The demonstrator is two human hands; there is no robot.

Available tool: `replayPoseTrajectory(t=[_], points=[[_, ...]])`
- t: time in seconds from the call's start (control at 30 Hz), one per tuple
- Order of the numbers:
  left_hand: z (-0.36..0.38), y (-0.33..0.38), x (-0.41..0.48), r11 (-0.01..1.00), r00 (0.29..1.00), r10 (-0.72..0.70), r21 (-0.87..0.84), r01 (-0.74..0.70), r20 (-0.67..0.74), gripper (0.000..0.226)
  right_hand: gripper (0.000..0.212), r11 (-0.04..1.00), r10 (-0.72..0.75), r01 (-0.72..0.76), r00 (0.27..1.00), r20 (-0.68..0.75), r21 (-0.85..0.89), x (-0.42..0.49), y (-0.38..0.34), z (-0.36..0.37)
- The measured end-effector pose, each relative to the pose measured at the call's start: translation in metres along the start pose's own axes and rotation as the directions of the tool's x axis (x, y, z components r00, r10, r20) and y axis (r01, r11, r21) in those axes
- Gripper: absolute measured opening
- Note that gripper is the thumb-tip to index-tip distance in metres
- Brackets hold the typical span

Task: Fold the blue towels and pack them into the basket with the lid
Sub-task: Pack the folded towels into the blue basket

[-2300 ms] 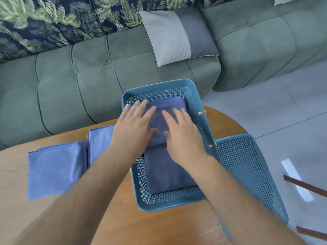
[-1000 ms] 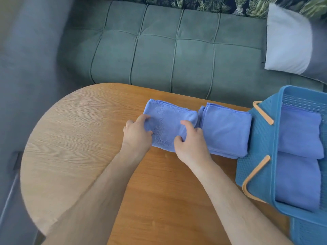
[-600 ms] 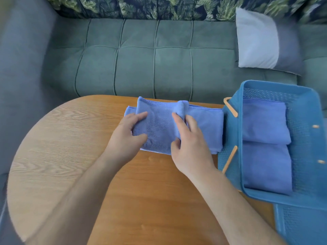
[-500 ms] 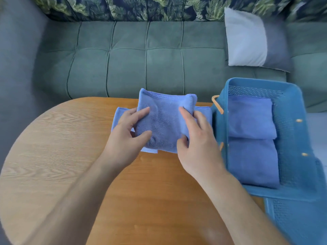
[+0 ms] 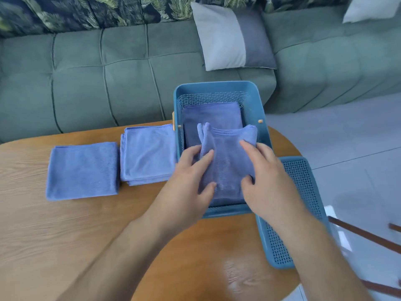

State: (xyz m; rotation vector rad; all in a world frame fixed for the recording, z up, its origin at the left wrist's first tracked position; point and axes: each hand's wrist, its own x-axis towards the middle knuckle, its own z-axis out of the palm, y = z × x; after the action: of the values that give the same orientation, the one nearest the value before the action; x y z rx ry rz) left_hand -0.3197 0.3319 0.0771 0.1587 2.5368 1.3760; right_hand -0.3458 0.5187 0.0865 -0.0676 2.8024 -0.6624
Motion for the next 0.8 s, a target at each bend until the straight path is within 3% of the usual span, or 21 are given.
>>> replayPoseTrajectory(t=[0.23,0.33,0.43,0.5,0.6,0.7,0.8], points=[[0.046,-0.001,0.007,0.924,0.979,-0.197,0.341,0.172,0.041,0.049,0.083,0.998,0.008,0.009,0.966,0.257,-0.065,0.011,0.025,0.021],[0.056,0.003,0.010,0.763,0.917,-0.397,0.571,0.303,0.045,0.052,0.082,0.979,0.074,-0.012,0.950,0.304,-0.202,0.013,0.027,0.023],[0.059,0.005,0.015,0.593,0.972,-0.236,0.790,0.157,-0.016,0.057,0.072,0.901,0.026,0.075,0.974,0.226,-0.427,0.016,0.021,0.024],[0.059,0.006,0.025,0.545,0.983,-0.173,0.837,0.049,0.055,0.074,0.070,0.876,-0.074,0.177,0.968,0.238,-0.449,0.023,0.017,0.029],[0.065,-0.003,0.047,0.504,0.946,-0.289,0.864,0.020,0.147,0.089,0.071,0.890,-0.057,0.206,0.935,0.349,-0.407,0.039,0.019,0.042],[0.075,-0.020,0.056,0.491,0.905,-0.377,0.871,0.015,0.196,0.094,0.092,0.914,0.055,0.145,0.880,0.471,-0.378,0.049,0.030,0.057],[0.081,-0.029,0.057,0.500,0.886,-0.406,0.866,0.011,0.223,0.098,0.098,0.924,0.086,0.122,0.858,0.506,-0.363,0.053,0.037,0.064]])
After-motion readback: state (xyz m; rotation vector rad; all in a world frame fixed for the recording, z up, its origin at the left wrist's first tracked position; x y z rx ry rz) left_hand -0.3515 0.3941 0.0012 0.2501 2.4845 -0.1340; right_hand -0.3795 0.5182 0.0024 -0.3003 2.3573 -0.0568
